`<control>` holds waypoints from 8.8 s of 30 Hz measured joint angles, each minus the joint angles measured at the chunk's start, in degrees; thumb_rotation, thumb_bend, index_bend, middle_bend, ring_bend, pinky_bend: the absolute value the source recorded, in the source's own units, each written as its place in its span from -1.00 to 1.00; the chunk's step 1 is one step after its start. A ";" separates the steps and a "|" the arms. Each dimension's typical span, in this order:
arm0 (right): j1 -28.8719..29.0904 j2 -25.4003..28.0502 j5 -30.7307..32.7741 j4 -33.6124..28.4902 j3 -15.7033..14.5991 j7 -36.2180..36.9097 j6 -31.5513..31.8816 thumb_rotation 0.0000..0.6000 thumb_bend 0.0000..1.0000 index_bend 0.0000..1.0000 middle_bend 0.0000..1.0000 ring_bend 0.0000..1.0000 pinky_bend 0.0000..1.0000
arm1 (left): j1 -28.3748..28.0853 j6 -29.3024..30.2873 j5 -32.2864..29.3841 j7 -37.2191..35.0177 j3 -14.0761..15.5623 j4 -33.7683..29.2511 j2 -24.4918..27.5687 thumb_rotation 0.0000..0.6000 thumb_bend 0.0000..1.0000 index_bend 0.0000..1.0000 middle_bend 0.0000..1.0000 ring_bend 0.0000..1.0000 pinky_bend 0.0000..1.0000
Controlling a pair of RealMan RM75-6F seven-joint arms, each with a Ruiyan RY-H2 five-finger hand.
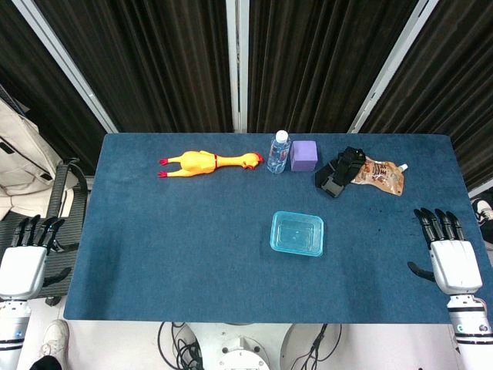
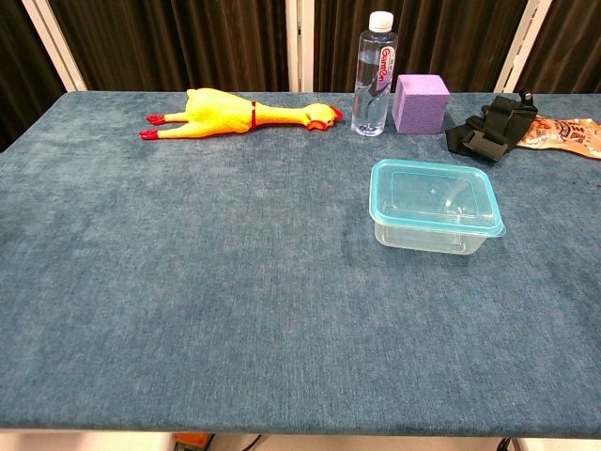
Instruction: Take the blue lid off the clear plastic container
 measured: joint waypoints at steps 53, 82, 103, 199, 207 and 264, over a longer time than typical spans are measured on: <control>34.20 -37.20 -0.26 29.90 7.53 2.37 -24.03 1.00 -1.00 -1.00 -0.86 -1.00 -1.00 | -4.94 -4.88 2.68 -4.99 0.25 0.73 -0.87 1.00 -0.96 -0.71 -0.79 -1.00 -1.00; 15.49 -2.91 -4.77 -6.16 0.66 -8.48 -1.74 1.00 -1.00 -1.00 -0.86 -1.00 -1.00 | -39.61 -42.77 -5.14 -2.14 -9.23 -5.76 -11.88 1.00 -0.96 -0.95 -0.97 -1.00 -1.00; 16.18 -6.77 -5.69 0.01 0.31 -1.99 -4.94 1.00 -1.00 -1.00 -0.86 -1.00 -1.00 | -57.89 -44.79 -46.93 20.22 -8.10 1.97 -22.71 1.00 -0.96 -1.00 -1.00 -1.00 -1.00; 30.98 -40.17 -12.01 32.35 -0.72 13.90 -10.15 1.00 -0.83 -1.00 -1.00 -1.00 -1.00 | -62.30 -42.73 -51.94 12.32 -2.83 5.01 -23.89 1.00 -0.96 -0.42 -0.34 -0.59 -0.42; 31.18 -40.01 -12.13 32.28 -0.53 13.96 -8.87 1.00 -0.62 -1.00 -0.89 -1.00 -1.00 | -62.25 -42.58 -51.68 12.66 -2.71 5.39 -24.18 1.00 -0.96 -0.42 -0.35 -0.60 -0.42; 33.42 -43.00 -14.52 42.63 -0.39 15.84 -0.45 1.00 0.78 0.47 -0.36 -0.82 -1.00 | -58.03 -40.48 -44.46 8.27 -2.46 2.93 -20.76 1.00 -0.96 -0.99 -1.00 -1.00 -0.97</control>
